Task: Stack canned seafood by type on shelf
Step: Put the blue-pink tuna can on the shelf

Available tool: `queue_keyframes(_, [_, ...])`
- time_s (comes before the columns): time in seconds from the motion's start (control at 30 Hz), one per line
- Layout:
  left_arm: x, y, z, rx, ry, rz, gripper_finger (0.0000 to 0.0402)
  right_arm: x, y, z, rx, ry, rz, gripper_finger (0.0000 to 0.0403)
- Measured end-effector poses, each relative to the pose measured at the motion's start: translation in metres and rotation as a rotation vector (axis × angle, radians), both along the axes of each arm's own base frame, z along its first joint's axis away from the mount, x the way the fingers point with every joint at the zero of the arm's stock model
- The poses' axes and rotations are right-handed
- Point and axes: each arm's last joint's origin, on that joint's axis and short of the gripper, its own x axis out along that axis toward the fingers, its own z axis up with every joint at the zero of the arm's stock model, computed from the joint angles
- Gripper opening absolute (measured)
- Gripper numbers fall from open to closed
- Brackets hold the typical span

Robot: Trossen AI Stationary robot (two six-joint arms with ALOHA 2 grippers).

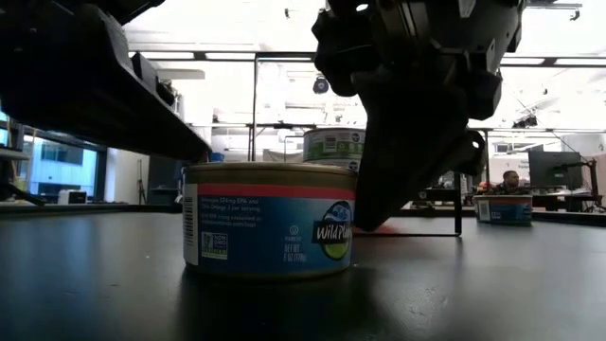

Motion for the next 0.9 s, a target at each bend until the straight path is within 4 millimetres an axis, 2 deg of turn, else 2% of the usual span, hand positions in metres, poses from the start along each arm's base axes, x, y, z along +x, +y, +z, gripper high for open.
queue_keyframes(0.4, [0.009, 0.006, -0.009, 0.002, 0.025, -0.023, 0.0000, 0.003, 0.003, 0.005, 0.031, -0.018, 0.002, 0.0000])
queue_keyframes(0.7, [-0.006, -0.001, -0.019, 0.070, 0.127, -0.074, 0.0000, 0.023, 0.013, 0.049, 0.024, -0.146, 0.078, 0.0000])
queue_keyframes(0.73, [-0.010, 0.000, -0.025, 0.099, 0.163, -0.078, 0.0000, 0.025, 0.012, 0.053, 0.014, -0.155, 0.088, 0.0000])
queue_keyframes(0.9, [-0.015, 0.000, -0.024, 0.110, 0.198, -0.065, 0.0000, 0.032, 0.010, 0.068, -0.014, -0.194, 0.128, 0.0000])
